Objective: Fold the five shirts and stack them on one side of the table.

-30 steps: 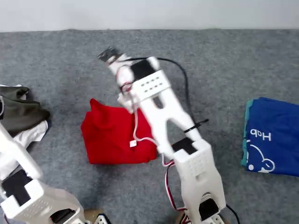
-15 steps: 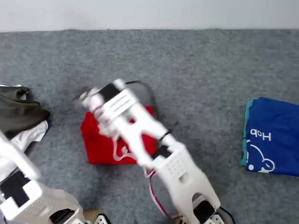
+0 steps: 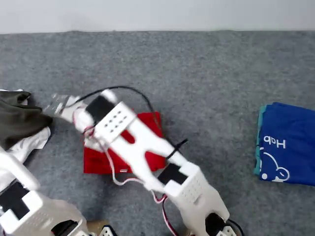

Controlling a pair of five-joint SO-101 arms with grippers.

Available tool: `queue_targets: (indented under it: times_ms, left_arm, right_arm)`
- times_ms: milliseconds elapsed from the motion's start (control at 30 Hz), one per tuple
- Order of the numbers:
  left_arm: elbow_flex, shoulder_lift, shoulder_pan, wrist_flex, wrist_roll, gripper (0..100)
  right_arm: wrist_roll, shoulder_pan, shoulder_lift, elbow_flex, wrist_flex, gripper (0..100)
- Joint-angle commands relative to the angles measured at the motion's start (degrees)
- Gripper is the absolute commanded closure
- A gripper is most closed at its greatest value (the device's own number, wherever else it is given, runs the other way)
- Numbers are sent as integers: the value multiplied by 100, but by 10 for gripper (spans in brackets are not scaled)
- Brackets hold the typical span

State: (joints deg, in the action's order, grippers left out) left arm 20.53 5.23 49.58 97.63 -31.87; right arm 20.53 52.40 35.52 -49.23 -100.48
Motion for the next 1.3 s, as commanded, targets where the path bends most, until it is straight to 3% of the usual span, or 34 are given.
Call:
queue_targets:
  times_ms: [0, 200, 367, 500, 833, 1267]
  left_arm:
    - [22, -316, 26, -123, 53, 985]
    - [31, -325, 35, -123, 53, 985]
    - [66, -334, 519, -176, 53, 985]
    - [57, -308, 809, -176, 53, 985]
    - [40, -325, 879, -141, 53, 985]
    - [48, -325, 870, -141, 44, 985]
  right_arm:
    - [9, -462, -189, -299, -163, 989]
    - [9, -84, 778, -325, -163, 989]
    - [9, 840, 1174, -325, -198, 989]
    - [9, 1015, 1270, -334, -198, 989]
    - [-167, 268, -620, -114, -242, 989]
    - [-1996, -549, -2800, 3675, -215, 916]
